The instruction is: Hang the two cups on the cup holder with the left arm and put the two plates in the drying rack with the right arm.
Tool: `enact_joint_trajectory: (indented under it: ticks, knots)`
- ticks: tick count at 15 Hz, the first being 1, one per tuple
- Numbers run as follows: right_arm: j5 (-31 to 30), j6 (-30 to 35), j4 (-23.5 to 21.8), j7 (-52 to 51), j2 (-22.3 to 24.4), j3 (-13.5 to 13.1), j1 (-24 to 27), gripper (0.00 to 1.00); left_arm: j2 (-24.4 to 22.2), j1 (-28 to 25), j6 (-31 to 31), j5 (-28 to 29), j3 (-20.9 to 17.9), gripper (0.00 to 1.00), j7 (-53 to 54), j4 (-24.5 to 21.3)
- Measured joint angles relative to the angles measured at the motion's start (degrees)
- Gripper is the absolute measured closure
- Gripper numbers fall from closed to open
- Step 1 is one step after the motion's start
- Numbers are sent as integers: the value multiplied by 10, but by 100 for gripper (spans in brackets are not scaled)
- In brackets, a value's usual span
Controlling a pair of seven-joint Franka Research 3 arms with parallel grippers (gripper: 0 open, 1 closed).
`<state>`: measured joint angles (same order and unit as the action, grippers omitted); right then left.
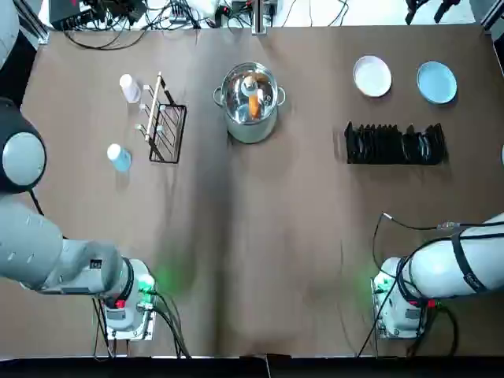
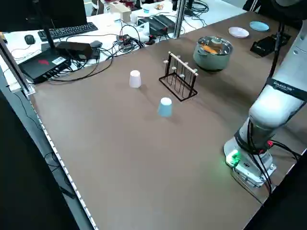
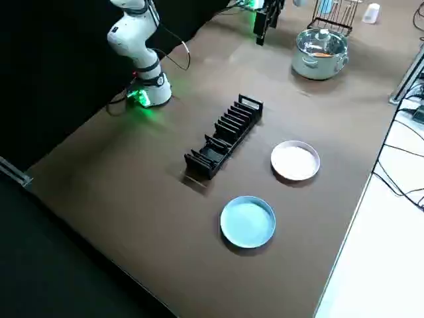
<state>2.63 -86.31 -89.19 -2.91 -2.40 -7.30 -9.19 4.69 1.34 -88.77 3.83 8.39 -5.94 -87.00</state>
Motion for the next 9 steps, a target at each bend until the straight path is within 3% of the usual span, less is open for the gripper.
enact_joint_trajectory:
  ticks: [6, 9]
  knots:
    - [-4, 1, -29, 4, 1, -5, 0, 0, 0, -3, 1, 0, -1, 0, -2, -2]
    - [-6, -11, -53, 5, 7, -9, 7, 0, 6, -32, 4, -13, -1, 0, -2, -26]
